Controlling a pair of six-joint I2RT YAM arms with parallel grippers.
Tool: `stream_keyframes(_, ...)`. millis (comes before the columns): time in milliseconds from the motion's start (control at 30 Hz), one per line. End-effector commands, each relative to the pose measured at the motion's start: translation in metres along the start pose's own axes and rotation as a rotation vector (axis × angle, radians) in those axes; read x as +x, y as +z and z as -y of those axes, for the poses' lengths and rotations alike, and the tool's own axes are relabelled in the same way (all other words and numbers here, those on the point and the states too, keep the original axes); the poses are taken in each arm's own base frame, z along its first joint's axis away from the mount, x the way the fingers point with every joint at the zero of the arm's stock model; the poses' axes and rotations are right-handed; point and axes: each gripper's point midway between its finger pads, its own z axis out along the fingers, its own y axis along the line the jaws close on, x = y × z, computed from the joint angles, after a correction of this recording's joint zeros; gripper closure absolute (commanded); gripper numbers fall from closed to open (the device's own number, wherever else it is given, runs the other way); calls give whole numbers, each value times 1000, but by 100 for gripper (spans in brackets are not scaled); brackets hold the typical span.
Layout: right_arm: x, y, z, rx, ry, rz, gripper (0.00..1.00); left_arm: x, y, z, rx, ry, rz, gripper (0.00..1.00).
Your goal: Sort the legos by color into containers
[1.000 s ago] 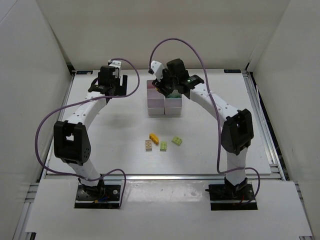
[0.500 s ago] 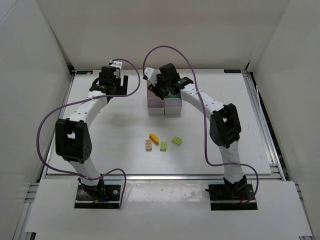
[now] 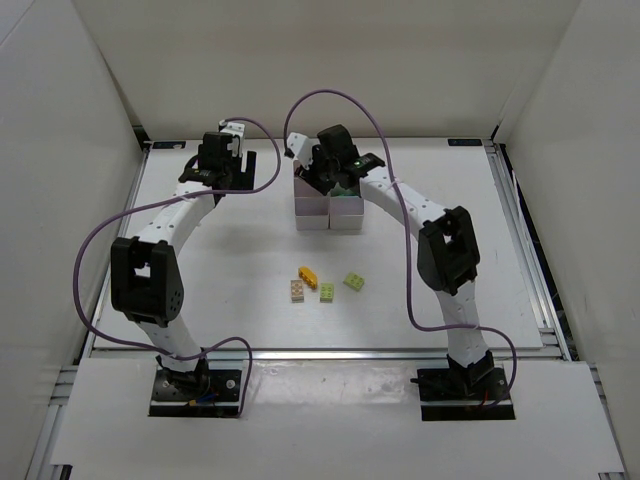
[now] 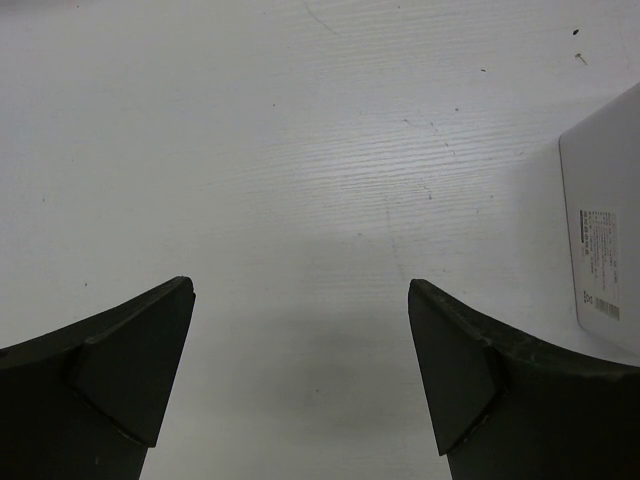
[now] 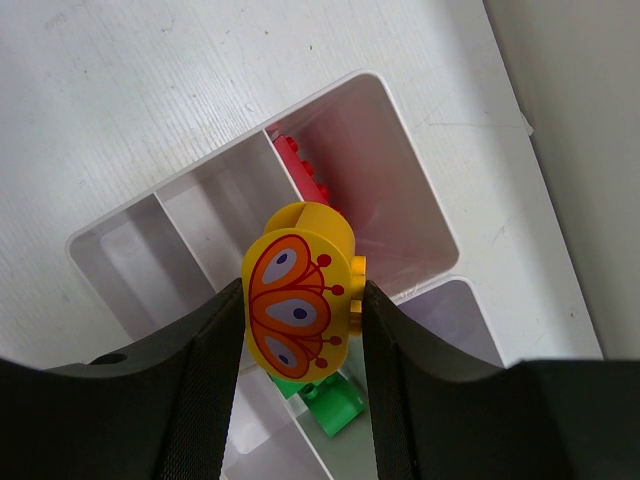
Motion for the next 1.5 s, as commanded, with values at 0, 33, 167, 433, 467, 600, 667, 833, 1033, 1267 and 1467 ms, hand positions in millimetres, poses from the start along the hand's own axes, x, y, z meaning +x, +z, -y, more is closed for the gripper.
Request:
stream_keyframes(0,-21,1,15,51,-30,57,78,-22,-4,-7,-20,-11,56,1)
stream_keyframes(33,-20,2,14,48,-33,53,78,-22,-4,-6,-17,-12,55,1)
stream_keyframes(167,-19,2,13,46,-34,51,77,-21,-2,-6,-15,-12,53,1)
stream_keyframes(433,-14,2,9,31,-38,39,49,-20,-1,-7,-25,-18,50,1)
stream_keyframes(467,-16,0,10,34,-37,43,45,-20,-1,-7,-25,-18,51,1)
stream_keyframes(600,-16,-2,8,35,-36,43,35,-20,-2,-7,-27,-22,53,0)
stream_keyframes(667,-17,-5,9,37,-34,44,33,-19,-3,-7,-27,-21,50,1)
stream_keyframes(833,-19,-9,10,42,-34,48,31,-17,-3,-7,-27,-21,48,1)
stream_keyframes(1033,-37,-36,17,78,-10,84,30,-15,-8,-7,-22,-36,50,1)
stream_keyframes(1267,-39,-82,20,128,20,102,30,-9,-14,-3,-1,-50,45,1)
stream_keyframes(1467,-22,-89,11,106,18,59,30,-9,-13,-1,10,-49,43,1)
